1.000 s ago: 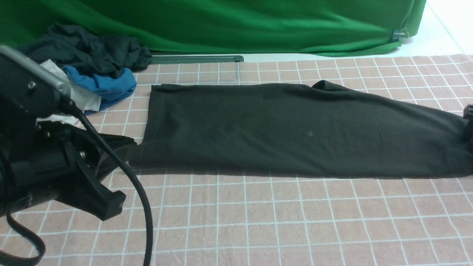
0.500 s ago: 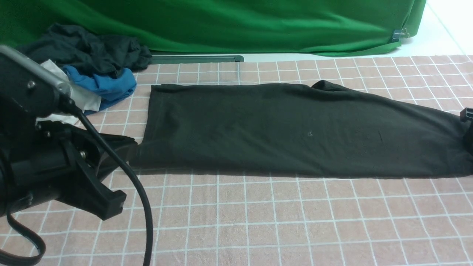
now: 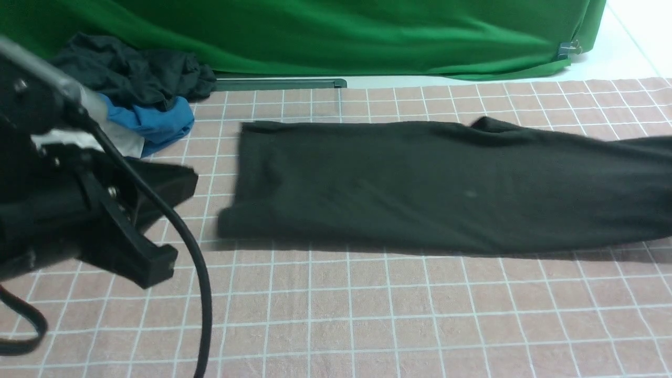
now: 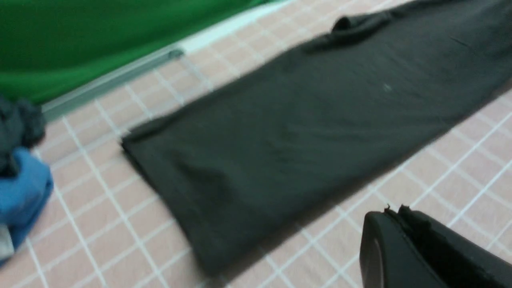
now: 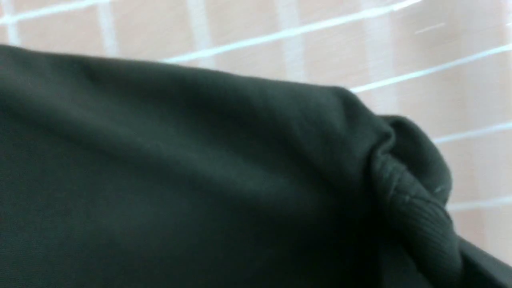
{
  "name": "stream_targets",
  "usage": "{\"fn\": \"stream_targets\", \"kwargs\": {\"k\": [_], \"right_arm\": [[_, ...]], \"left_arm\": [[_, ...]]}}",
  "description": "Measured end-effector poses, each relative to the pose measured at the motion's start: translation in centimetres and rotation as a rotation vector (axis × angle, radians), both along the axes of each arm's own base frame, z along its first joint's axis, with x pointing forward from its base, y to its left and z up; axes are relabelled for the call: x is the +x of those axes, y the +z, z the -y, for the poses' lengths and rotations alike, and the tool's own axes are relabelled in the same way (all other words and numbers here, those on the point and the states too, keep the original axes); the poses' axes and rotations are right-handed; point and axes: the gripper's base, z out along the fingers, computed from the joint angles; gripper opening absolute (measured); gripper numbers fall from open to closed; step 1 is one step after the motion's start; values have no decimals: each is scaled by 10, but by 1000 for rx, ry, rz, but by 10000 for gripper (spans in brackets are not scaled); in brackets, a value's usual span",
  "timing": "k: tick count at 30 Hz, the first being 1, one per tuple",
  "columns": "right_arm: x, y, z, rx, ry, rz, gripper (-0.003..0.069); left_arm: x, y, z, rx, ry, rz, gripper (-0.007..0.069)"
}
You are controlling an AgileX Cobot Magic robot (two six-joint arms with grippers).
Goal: Fold a long-sleeved shirt over a pink coffee tablecloth.
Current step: 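Fold the right end of the dark garment over onto its left end with the right gripper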
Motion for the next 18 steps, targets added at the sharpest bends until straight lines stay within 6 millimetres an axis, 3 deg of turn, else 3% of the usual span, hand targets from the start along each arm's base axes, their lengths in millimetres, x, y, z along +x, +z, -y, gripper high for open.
{"fn": "stream_targets", "kwargs": {"k": [7, 11, 12, 14, 16, 18], "right_arm": [[-11, 36, -15, 71, 0, 109, 70], [-7, 56, -64, 245, 147, 209, 70], [-6, 57, -68, 262, 159, 217, 70], [-1, 67, -110, 365, 293, 267, 70], [1, 72, -129, 404, 349, 286, 70], [3, 82, -162, 455, 440, 321, 70]], "left_arm": [[1, 5, 3, -15, -36, 61, 17], [2, 9, 3, -26, -27, 101, 17], [3, 9, 3, -25, -27, 103, 17], [3, 9, 3, -20, -28, 110, 17], [3, 9, 3, -20, -27, 111, 17], [3, 9, 3, -20, -27, 111, 17]]}}
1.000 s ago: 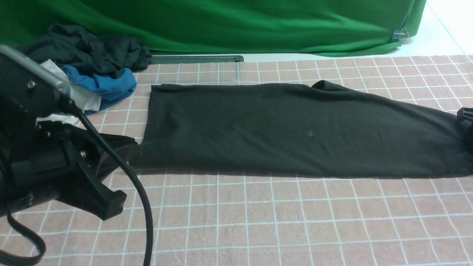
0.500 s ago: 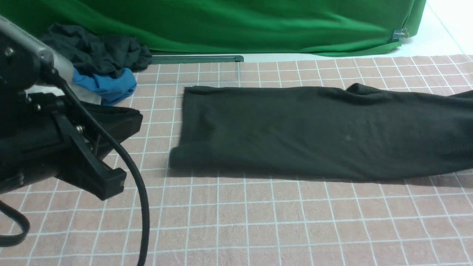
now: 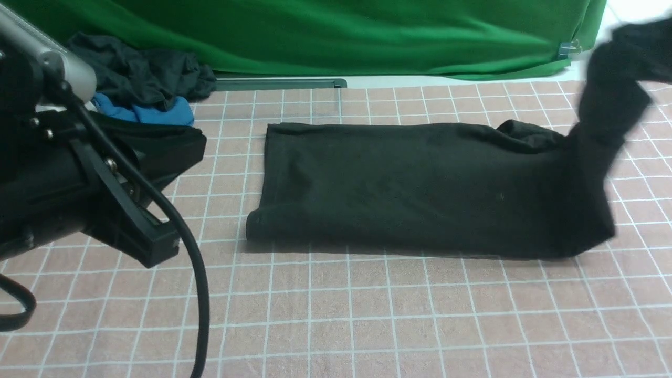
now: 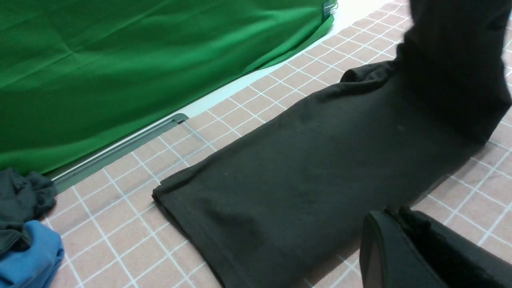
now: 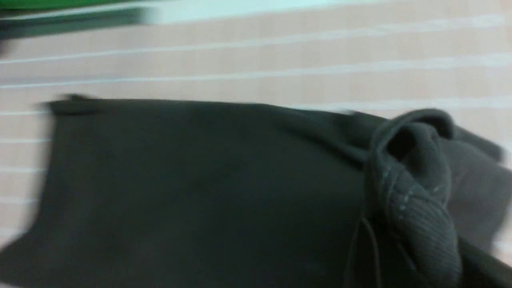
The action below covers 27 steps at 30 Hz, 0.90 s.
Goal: Fold a long-sleeved shirt over a pink coffee tablecloth.
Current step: 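Fold the right end of the dark garment over onto its left end with the right gripper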
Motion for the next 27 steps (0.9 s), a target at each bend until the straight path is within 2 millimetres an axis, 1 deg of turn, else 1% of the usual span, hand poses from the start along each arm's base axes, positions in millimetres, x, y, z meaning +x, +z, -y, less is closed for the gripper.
{"fn": "stream_targets", "kwargs": {"k": [2, 4, 5, 6, 7, 8, 13, 14, 15, 16, 18, 21, 22, 23, 24, 25, 27], "right_arm": [[2, 7, -26, 23, 68, 28, 70], [4, 14, -56, 44, 149, 52, 70], [5, 15, -59, 48, 155, 54, 70], [7, 16, -73, 61, 187, 59, 70], [9, 15, -80, 70, 202, 57, 70], [11, 16, -94, 83, 236, 63, 70], [22, 10, -139, 119, 343, 41, 70], [24, 9, -153, 121, 381, 34, 70], [24, 7, -153, 120, 383, 27, 70], [25, 5, -167, 126, 420, 17, 70], [27, 0, -183, 133, 460, 0, 70], [30, -9, -202, 137, 498, -13, 70], [30, -10, -205, 138, 503, -14, 70], [31, -16, -216, 140, 523, -24, 70], [31, -17, -217, 142, 525, -26, 70], [32, -22, -226, 146, 540, -35, 70], [33, -28, -234, 148, 552, -43, 70]], "left_arm": [[0, 0, 0, 3, -1, 2, 17], [0, 0, 0, 4, -2, 1, 17], [0, 0, 0, 5, -3, 1, 17], [0, 0, 0, 7, -4, 1, 17], [0, 0, 0, 10, -4, 1, 17], [0, 0, 0, 15, -4, 3, 17], [0, -1, 0, 25, -4, 6, 17], [0, -1, 0, 25, -4, 6, 17], [0, -1, 0, 25, -4, 6, 17], [0, -1, 0, 25, -4, 6, 17], [0, -1, -1, 25, -4, 6, 17], [0, -1, -1, 25, -4, 6, 17], [0, -1, -1, 25, -4, 6, 17], [0, -1, -1, 25, -4, 6, 17], [0, -1, -1, 25, -4, 6, 17], [0, -1, -1, 25, -4, 6, 17], [0, -1, -1, 25, -4, 6, 17]]}}
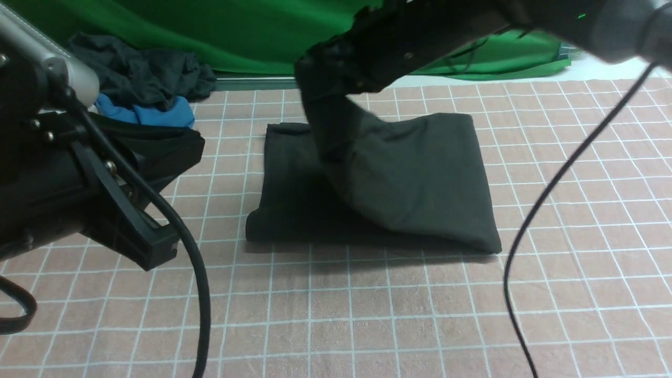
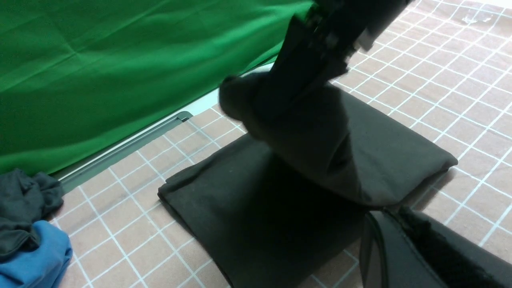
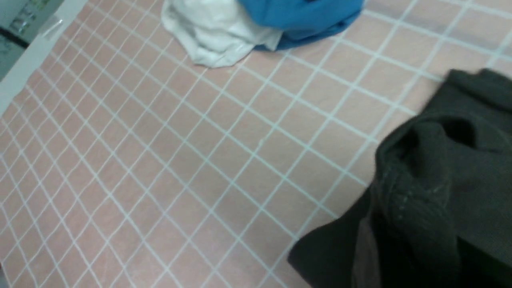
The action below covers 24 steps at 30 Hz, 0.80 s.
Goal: Fold a long-sleeved shirt over a pink coffee tablecloth.
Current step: 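Fold the right end of the dark garment over onto its left end with the right gripper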
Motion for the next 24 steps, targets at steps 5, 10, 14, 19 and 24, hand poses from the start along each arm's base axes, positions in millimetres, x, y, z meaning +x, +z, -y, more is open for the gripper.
{"fn": "stream_targets", "kwargs": {"k": [5, 10, 14, 19, 24], "right_arm": [[5, -15, -13, 11, 0, -13, 70], [13, -26, -18, 34, -33, -15, 70], [16, -32, -23, 74, -59, -31, 85], [17, -31, -30, 135, -90, -40, 231], [10, -24, -36, 190, -76, -81, 487]], "left_arm": [[0, 0, 0, 0, 0, 0, 17], [0, 0, 0, 0, 0, 0, 17], [0, 0, 0, 0, 0, 0, 17], [0, 0, 0, -1, 0, -3, 17], [0, -1, 0, 9, -3, -5, 17]]}}
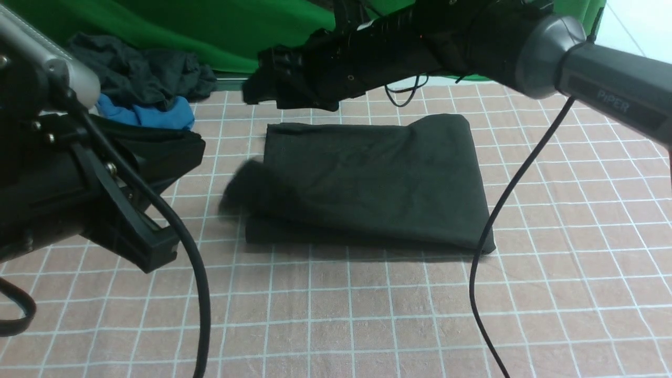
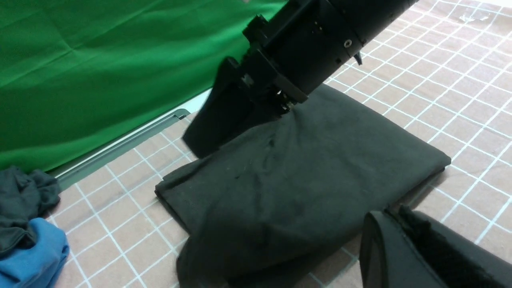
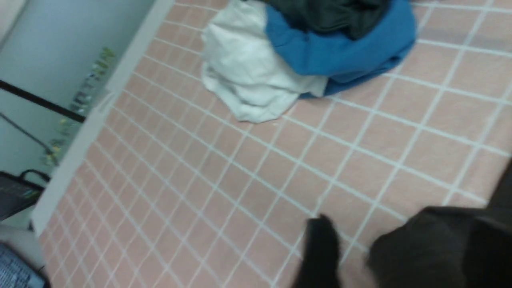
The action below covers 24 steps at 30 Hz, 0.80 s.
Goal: Fold a long-sleeved shirt over a pink coffee tablecloth.
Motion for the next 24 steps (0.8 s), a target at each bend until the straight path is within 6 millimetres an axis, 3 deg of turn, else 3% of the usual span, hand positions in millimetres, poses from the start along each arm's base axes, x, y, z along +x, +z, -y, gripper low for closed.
{"fn": "stream_targets", "kwargs": {"k": [4, 5, 8, 9, 12, 13, 16, 20, 24], "right_arm": [[-6, 23, 13, -19, 33, 33, 483], [-9, 40, 29, -62, 51, 73, 426], [-12, 57, 52, -150, 61, 125, 330], [-15, 67, 72, -263, 55, 155, 229], [-14, 71, 106, -467, -9, 151, 94], [-14, 72, 107, -478, -14, 152, 87], [-12, 49, 145, -634, -132, 75, 27], [-13, 18, 157, -637, -186, 28, 20], [-24, -42, 159, -605, -211, -86, 20]], "left_arm": [[0, 0, 0, 16, -1, 3, 17], [0, -1, 0, 15, 0, 1, 17], [3, -3, 0, 6, 7, -19, 17], [8, -6, 2, -16, 19, -52, 17], [25, -18, 7, -59, 53, -127, 17], [28, -21, 8, -58, 56, -141, 17], [69, -54, 19, -52, 107, -278, 17], [98, -87, 28, -24, 128, -407, 17], [146, -134, 41, 32, 161, -518, 17]]}}
